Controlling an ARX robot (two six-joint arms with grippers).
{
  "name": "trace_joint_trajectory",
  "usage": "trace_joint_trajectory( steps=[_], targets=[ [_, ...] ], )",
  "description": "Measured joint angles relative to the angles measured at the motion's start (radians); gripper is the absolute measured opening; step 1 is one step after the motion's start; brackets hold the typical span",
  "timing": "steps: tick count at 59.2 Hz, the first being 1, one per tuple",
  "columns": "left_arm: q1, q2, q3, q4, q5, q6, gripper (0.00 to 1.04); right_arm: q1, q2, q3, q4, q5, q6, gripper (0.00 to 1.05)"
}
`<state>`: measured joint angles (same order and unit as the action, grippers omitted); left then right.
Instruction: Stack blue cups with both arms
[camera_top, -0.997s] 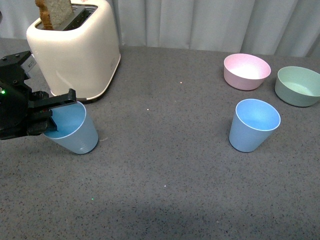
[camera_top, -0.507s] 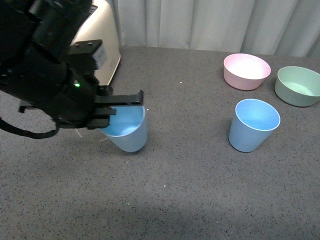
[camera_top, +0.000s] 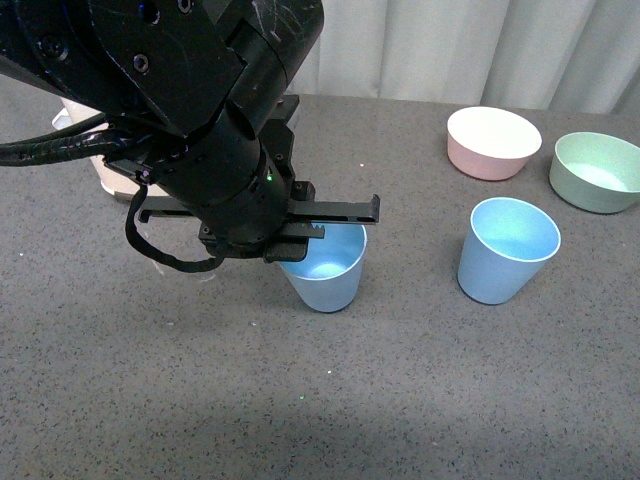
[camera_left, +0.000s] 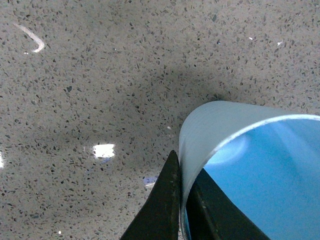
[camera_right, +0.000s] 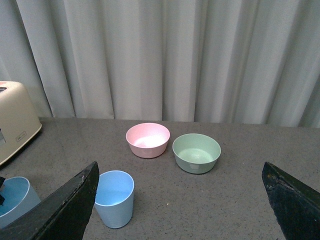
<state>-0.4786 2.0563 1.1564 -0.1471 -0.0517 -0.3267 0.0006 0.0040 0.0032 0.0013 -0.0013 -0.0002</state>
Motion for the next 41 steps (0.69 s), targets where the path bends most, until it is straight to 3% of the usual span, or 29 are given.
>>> trace_joint_trajectory(
  steps=[6,23,34,41],
  targets=[
    [-0.003,0.006,0.009,-0.01,-0.002,0.002,0.06,0.0,0.0,0.0,0.0,0.0,0.0,0.95],
    [-0.007,0.003,0.014,-0.03,0.008,-0.01,0.47,0.0,0.0,0.0,0.0,0.0,0.0,0.95],
    [0.013,-0.093,-0.008,-0.006,-0.035,-0.01,0.85,0.0,0.0,0.0,0.0,0.0,0.0,0.95],
    [0.022,-0.137,-0.019,-0.003,-0.045,-0.01,1.0,0.0,0.0,0.0,0.0,0.0,0.0,0.95]
  ],
)
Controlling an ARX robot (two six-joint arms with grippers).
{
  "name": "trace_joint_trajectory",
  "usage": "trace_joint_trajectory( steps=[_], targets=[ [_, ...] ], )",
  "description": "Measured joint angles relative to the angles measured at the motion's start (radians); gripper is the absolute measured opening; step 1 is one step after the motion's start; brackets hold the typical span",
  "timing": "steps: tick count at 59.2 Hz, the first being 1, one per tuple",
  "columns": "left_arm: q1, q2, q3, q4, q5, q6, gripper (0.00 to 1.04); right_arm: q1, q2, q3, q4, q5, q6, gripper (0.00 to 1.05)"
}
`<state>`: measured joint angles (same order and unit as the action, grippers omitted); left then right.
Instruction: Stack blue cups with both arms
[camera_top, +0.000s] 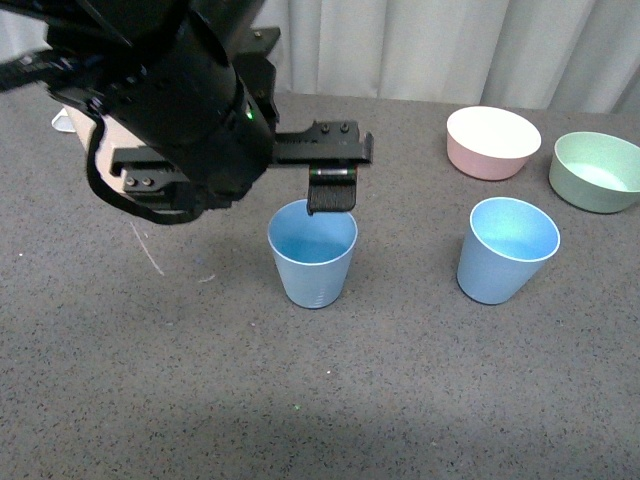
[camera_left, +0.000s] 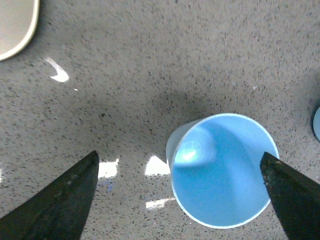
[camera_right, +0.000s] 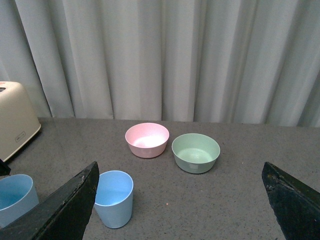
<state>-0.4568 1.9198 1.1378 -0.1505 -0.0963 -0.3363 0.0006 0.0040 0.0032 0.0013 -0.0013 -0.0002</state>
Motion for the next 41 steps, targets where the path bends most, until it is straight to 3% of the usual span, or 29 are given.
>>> trace_joint_trajectory(
  steps=[6,11,13,18,23,30,36,41],
  targets=[
    [0.002,-0.002,-0.012,0.029,-0.024,0.009,0.97,0.0,0.0,0.0,0.0,0.0,0.0,0.95],
    [0.009,0.006,-0.206,0.501,-0.249,0.14,0.82,0.0,0.0,0.0,0.0,-0.001,0.0,0.95],
    [0.023,0.002,-0.321,0.726,-0.28,0.207,0.75,0.0,0.0,0.0,0.0,0.0,0.0,0.95],
    [0.063,-0.034,-0.506,1.127,-0.267,0.264,0.61,0.0,0.0,0.0,0.0,0.002,0.0,0.95],
    [0.103,-0.13,-0.606,1.335,-0.245,0.292,0.49,0.0,0.0,0.0,0.0,0.002,0.0,0.95],
    [0.159,-0.277,-0.718,1.406,-0.196,0.312,0.29,0.0,0.0,0.0,0.0,0.0,0.0,0.95],
    [0.208,-0.394,-0.819,1.328,-0.152,0.318,0.09,0.0,0.0,0.0,0.0,0.0,0.0,0.95],
    [0.233,-0.469,-0.867,1.313,-0.121,0.32,0.04,0.0,0.0,0.0,0.0,0.0,0.0,0.95]
  ],
)
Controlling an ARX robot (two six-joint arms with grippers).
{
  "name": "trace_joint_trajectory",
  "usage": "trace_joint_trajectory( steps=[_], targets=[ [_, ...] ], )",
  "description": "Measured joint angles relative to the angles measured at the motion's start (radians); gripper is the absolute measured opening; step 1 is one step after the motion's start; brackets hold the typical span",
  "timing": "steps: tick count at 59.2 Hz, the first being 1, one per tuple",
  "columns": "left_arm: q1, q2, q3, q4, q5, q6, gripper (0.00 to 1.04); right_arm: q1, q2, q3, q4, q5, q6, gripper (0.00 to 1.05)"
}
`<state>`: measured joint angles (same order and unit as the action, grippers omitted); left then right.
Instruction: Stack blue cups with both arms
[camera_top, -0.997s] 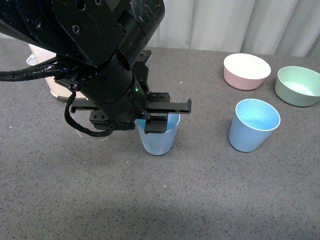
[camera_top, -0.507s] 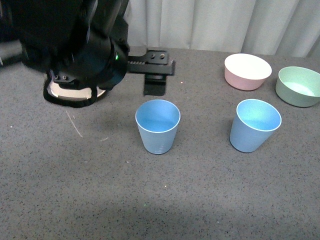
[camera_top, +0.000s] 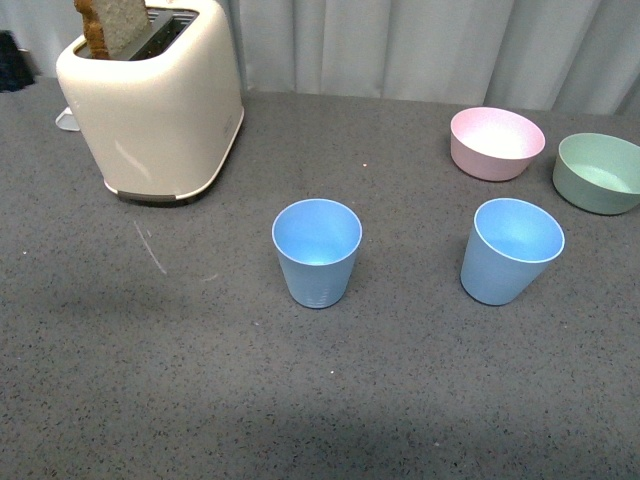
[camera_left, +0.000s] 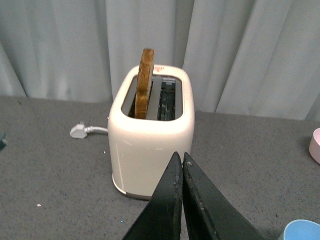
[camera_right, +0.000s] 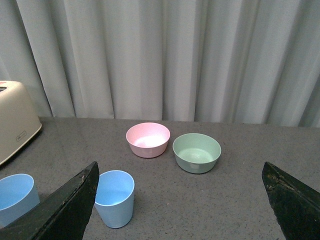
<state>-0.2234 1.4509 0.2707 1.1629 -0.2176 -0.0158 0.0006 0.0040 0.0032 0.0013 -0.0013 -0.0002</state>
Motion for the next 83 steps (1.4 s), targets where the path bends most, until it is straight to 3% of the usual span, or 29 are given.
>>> trace_joint_trajectory(
  steps=[30,38,83],
  targets=[
    [0.137,-0.483,-0.217,-0.261,0.137,0.008,0.04,0.0,0.0,0.0,0.0,0.0,0.0,0.95],
    [0.214,-0.592,-0.239,-0.35,0.208,0.008,0.04,0.0,0.0,0.0,0.0,0.0,0.0,0.95],
    [0.221,-1.088,-0.252,-0.798,0.217,0.008,0.04,0.0,0.0,0.0,0.0,0.0,0.0,0.95]
  ],
)
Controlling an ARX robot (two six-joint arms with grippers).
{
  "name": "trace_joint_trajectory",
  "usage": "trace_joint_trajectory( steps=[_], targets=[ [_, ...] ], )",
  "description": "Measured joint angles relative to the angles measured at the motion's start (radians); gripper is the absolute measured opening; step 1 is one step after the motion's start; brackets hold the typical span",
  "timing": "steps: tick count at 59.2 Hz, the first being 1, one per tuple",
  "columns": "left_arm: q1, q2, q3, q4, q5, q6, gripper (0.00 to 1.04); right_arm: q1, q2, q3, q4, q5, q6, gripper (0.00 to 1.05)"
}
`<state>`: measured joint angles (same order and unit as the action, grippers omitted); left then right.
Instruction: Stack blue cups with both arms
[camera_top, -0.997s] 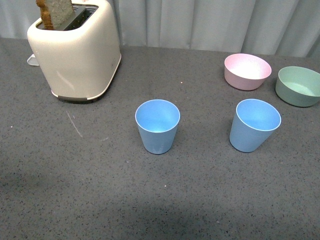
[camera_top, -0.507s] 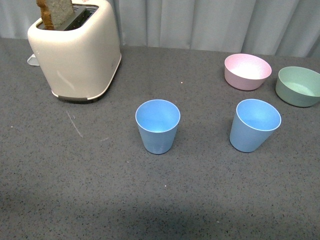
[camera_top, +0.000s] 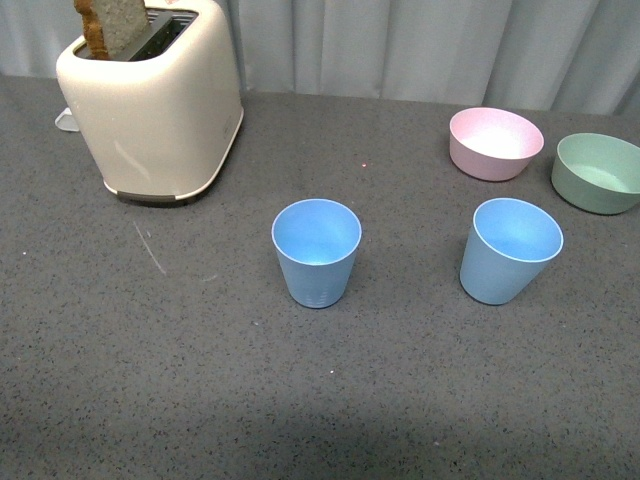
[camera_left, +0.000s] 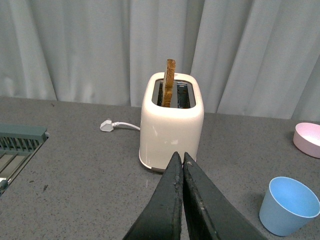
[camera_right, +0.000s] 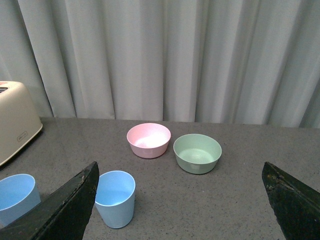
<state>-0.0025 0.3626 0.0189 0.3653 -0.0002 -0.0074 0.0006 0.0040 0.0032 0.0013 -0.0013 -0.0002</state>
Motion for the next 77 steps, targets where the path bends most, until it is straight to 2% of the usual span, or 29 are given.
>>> trace_joint_trajectory(
  steps=[32,37,44,60,67,71,75,77],
  targets=[
    [0.0,-0.186,0.0,-0.185,0.0,0.0,0.04,0.0,0.0,0.0,0.0,0.0,0.0,0.95],
    [0.0,-0.322,0.0,-0.351,0.0,0.0,0.04,0.0,0.0,0.0,0.0,0.0,0.0,0.95],
    [0.0,-0.357,0.0,-0.363,0.0,0.0,0.04,0.0,0.0,0.0,0.0,0.0,0.0,0.95],
    [0.0,-0.358,0.0,-0.363,0.0,0.0,0.47,0.0,0.0,0.0,0.0,0.0,0.0,0.95],
    [0.0,-0.358,0.0,-0.363,0.0,0.0,0.72,0.0,0.0,0.0,0.0,0.0,0.0,0.95],
    [0.0,-0.358,0.0,-0.363,0.0,0.0,0.87,-0.029,0.057,0.036,-0.103,-0.099,-0.124,0.95],
    [0.0,-0.359,0.0,-0.363,0.0,0.0,0.99,-0.037,0.145,0.053,-0.1,-0.116,-0.214,0.95],
    [0.0,-0.358,0.0,-0.363,0.0,0.002,0.99,-0.038,0.203,0.059,-0.066,-0.118,-0.238,0.95]
  ],
)
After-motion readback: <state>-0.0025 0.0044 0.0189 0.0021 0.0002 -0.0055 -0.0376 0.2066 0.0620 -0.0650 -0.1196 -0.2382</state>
